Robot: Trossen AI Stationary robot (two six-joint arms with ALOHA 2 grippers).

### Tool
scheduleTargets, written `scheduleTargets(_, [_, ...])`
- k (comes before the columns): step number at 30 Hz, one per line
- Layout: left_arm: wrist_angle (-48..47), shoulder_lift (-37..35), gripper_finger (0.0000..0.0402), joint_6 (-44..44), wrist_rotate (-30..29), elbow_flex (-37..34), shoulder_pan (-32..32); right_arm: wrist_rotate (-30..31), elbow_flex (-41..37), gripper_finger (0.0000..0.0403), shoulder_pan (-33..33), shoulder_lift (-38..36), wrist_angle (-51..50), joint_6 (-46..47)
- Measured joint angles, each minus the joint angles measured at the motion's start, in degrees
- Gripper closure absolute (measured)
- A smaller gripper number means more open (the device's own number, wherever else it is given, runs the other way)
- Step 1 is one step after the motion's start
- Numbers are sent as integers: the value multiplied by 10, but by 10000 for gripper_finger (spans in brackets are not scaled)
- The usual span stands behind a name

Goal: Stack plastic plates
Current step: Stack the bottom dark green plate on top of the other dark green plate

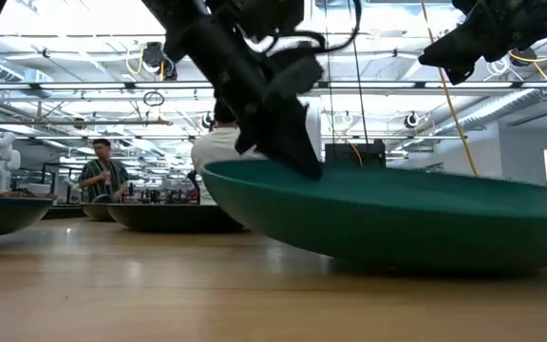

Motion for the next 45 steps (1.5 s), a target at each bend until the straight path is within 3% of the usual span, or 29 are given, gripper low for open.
scheduleTargets(9, [-46,-101,391,16,-2,-1,57,0,0,326,0,0,-4,0])
scheduleTargets(15, [-66,-159,391,36,2,-1,134,0,0,326,0,0,-4,0])
scheduleTargets(29, [-38,-157,391,50,23,0,361,1,0,326,0,2,2,-9])
scheduleTargets(36, [-9,-143,391,49,30,0,404,3,0,326,0,2,4,-17])
scheduleTargets(45, [30,-95,391,47,32,0,407,3,0,326,0,2,5,-28])
